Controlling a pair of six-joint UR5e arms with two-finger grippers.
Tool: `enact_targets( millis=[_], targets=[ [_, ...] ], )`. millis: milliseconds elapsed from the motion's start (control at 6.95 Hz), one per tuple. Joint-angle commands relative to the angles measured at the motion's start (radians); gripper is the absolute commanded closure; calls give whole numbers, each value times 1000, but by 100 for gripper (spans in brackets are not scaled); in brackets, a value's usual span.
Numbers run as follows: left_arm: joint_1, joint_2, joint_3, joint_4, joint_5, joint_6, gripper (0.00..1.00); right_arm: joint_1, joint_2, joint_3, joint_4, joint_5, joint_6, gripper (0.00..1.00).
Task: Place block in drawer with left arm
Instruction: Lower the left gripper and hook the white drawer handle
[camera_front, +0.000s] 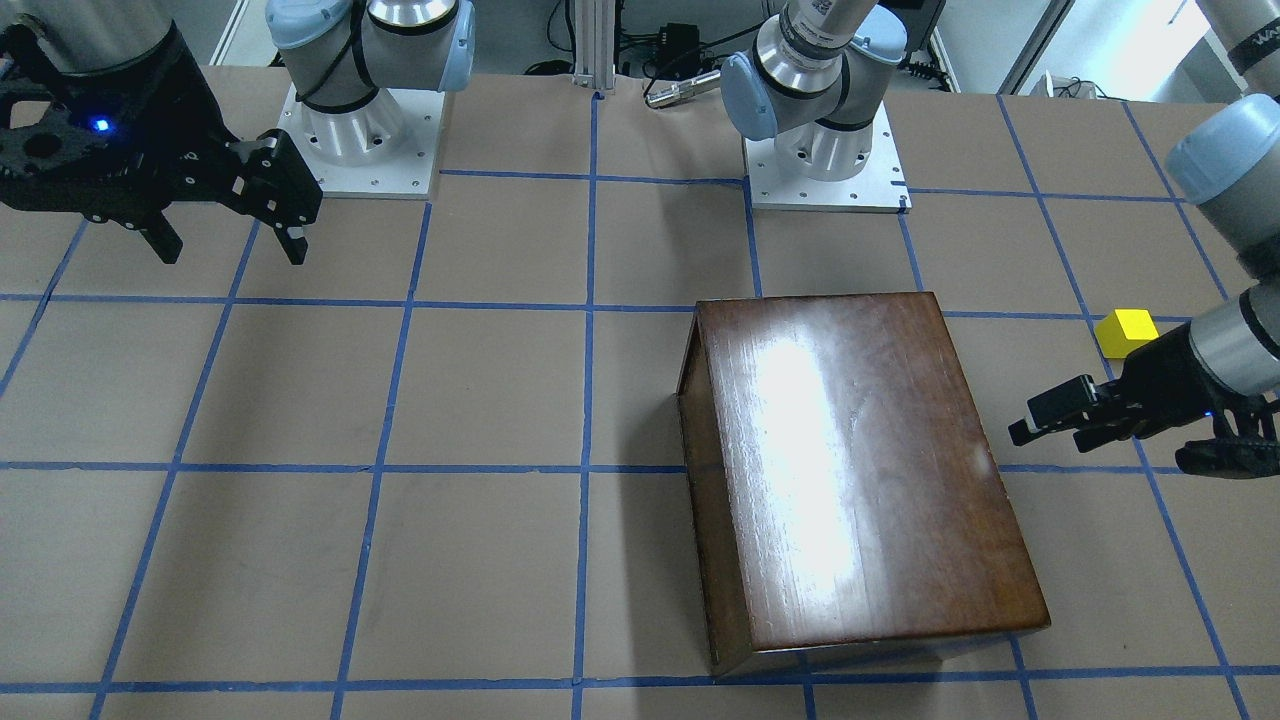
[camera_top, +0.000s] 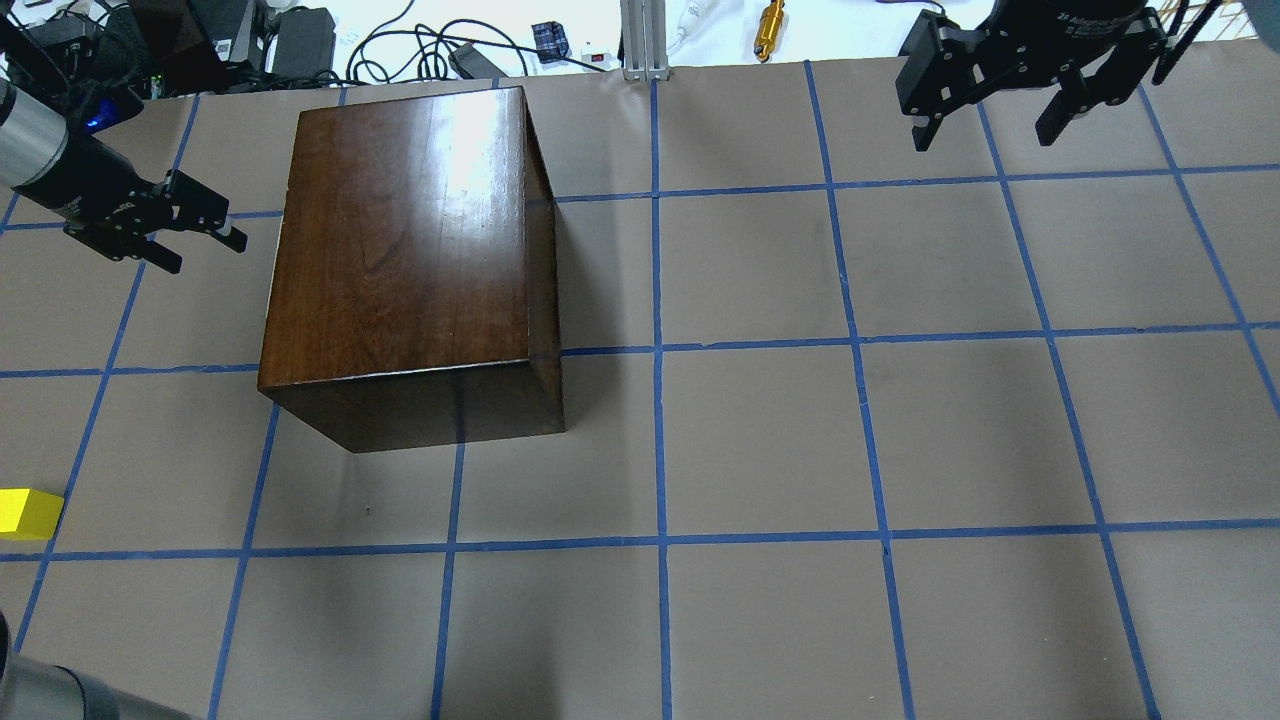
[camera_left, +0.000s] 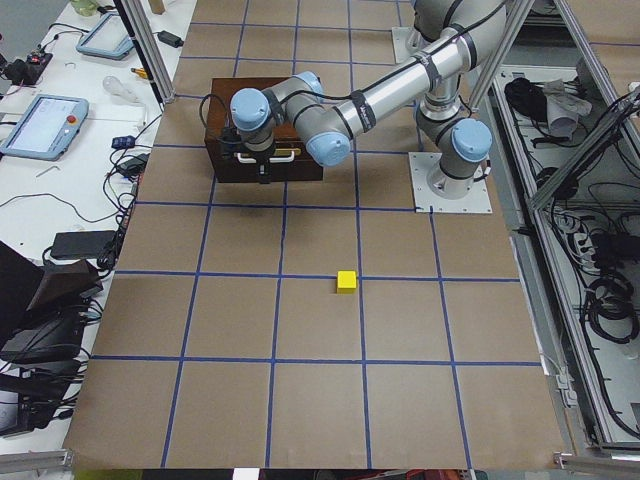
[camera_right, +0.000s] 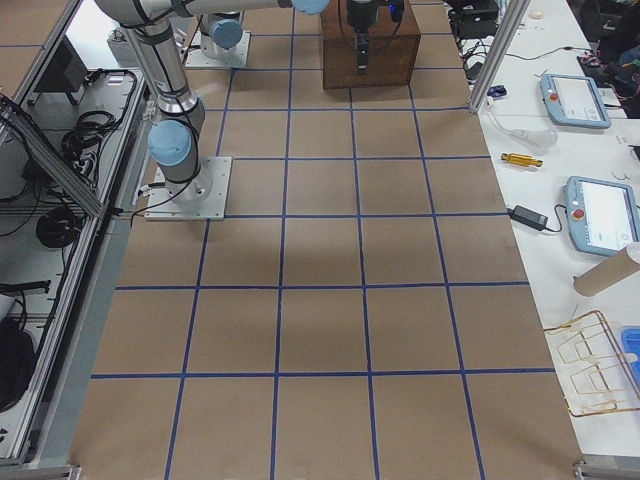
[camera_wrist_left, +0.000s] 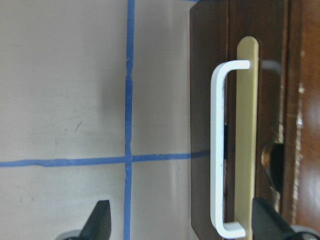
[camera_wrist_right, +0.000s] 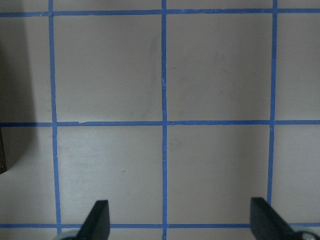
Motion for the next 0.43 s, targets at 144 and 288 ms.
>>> enact_targets(
  millis=[144, 288],
  targets=[
    [2, -34, -18, 17, -23, 4, 1, 1, 0, 0, 0, 0, 0, 0],
    [2, -44, -26, 16, -25, 3, 1, 1, 0, 0, 0, 0, 0, 0]
  ],
)
